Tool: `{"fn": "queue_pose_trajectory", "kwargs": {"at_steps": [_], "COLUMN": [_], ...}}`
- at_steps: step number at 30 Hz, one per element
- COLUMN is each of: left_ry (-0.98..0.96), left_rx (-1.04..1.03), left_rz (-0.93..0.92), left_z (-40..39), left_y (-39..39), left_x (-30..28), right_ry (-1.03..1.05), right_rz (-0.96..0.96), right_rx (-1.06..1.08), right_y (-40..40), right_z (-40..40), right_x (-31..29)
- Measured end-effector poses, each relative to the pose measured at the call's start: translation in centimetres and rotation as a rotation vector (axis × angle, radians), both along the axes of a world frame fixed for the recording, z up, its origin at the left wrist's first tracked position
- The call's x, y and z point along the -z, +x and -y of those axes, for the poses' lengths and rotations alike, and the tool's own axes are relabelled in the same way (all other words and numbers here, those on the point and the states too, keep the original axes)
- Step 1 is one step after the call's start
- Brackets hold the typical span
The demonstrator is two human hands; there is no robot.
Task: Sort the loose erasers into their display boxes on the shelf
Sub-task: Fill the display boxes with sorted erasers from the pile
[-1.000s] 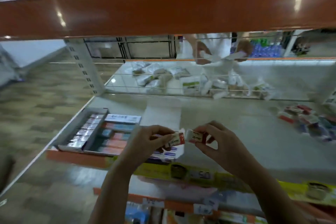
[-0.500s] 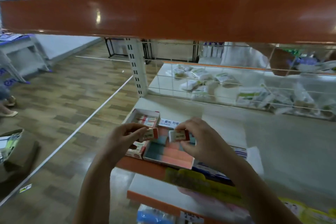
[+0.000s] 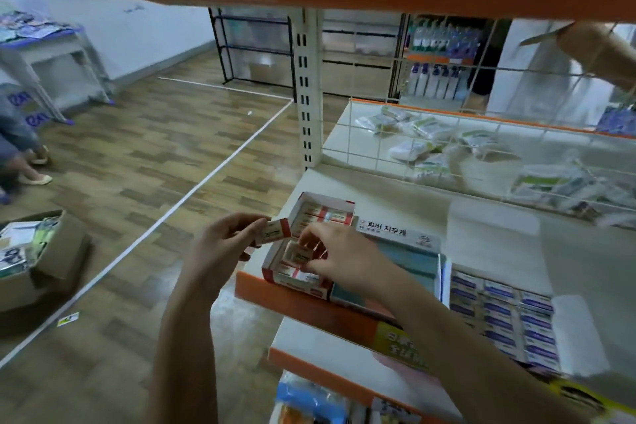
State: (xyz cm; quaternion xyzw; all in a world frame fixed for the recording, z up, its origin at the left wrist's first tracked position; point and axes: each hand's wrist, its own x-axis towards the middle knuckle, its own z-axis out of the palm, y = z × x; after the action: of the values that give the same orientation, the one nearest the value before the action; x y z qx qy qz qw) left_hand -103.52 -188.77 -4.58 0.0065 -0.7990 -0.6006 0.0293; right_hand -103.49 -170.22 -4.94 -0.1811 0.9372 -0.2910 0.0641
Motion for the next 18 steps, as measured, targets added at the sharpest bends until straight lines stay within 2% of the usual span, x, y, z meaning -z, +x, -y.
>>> {"fn": "queue_pose_trajectory", "kwargs": {"at_steps": [10,18], "left_ry": [0.012,0.03], "left_rx": [-0.028,-0.03], "left_rz": [0.03,0.001], "left_z": [0.4,1.6], "left_y": [-1.2,-1.2], "left_x": [1.3,1.4], "right_ry": [-0.06,0.06], "right_rz": [0.031,0.007], "right_rx": [-0.009,-0.071], "right_y": [-2.0,-1.6], "right_z": [1.8,2.1], "right_x": [1.1,1.8]}}
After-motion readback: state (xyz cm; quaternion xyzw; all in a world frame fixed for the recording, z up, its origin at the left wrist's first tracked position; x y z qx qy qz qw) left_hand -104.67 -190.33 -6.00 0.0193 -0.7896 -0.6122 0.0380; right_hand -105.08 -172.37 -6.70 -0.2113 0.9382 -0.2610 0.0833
